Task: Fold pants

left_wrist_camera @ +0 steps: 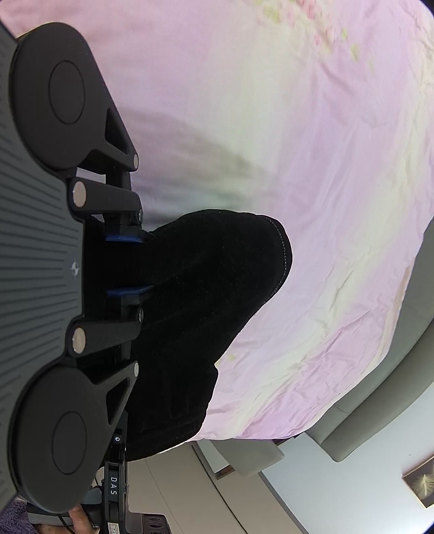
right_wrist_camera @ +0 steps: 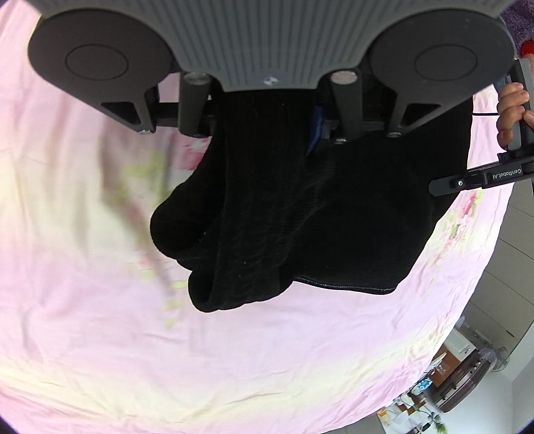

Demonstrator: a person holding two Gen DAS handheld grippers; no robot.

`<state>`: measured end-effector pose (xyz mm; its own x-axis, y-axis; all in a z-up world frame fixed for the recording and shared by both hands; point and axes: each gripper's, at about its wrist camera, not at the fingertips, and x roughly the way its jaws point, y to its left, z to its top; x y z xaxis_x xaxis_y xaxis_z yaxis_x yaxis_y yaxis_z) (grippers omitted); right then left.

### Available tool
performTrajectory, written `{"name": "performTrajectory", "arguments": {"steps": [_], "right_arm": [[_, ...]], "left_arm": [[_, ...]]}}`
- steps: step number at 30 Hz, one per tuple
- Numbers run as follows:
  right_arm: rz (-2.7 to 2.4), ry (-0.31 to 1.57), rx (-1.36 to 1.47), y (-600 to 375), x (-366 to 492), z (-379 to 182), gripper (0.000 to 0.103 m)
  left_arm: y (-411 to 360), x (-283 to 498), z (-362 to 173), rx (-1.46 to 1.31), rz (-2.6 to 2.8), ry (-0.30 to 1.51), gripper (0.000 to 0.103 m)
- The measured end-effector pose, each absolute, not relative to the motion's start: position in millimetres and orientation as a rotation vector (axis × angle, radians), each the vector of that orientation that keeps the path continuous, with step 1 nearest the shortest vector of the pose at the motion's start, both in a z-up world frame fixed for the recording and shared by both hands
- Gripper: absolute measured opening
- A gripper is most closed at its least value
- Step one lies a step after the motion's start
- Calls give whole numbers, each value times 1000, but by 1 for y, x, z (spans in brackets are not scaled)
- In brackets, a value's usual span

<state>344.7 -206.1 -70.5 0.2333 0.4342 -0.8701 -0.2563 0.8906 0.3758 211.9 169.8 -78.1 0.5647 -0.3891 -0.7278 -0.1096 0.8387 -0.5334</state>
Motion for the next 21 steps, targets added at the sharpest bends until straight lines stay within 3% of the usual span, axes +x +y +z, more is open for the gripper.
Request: {"name": "performTrajectory", "arguments": {"steps": [11,21], "right_arm": [[609,1233,234,-93,323,-79,41],[579,1270,262,-53,289,-111,41]], "left_arm": [[258,166,-63,-564,-27,890,26],[287,167,-109,-481,3,957,26]]}}
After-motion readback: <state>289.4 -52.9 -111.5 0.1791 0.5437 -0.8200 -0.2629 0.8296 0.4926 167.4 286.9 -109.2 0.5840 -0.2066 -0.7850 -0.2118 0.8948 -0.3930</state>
